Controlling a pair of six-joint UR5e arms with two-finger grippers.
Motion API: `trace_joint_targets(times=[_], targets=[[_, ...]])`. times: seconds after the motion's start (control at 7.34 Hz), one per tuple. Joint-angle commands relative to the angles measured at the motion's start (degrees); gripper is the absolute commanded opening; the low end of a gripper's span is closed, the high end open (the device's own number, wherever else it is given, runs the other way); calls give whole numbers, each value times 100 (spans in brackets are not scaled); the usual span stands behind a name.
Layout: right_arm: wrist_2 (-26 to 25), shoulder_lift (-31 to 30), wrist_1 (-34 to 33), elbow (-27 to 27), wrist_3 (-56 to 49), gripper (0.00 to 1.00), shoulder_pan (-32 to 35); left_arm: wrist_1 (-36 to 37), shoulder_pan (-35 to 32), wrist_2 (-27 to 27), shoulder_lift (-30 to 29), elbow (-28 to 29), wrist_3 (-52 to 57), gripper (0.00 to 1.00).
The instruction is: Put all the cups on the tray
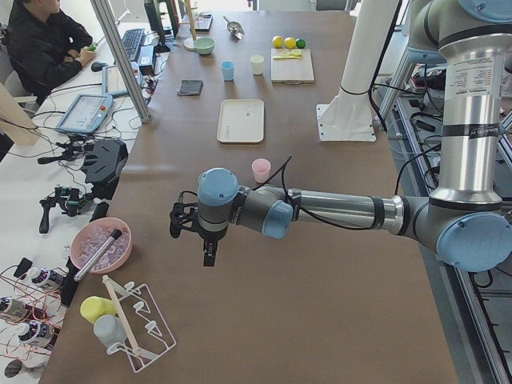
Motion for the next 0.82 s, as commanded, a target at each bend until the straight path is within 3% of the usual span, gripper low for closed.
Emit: trace_joint_targets(times=[0.0,0.68], targets=[[0,6,1,-15,-9,100,9,3,0,-1,-9,-5,0,98],[0,7,1,12,-18,100,9,3,18,8,-9,39,0,98]])
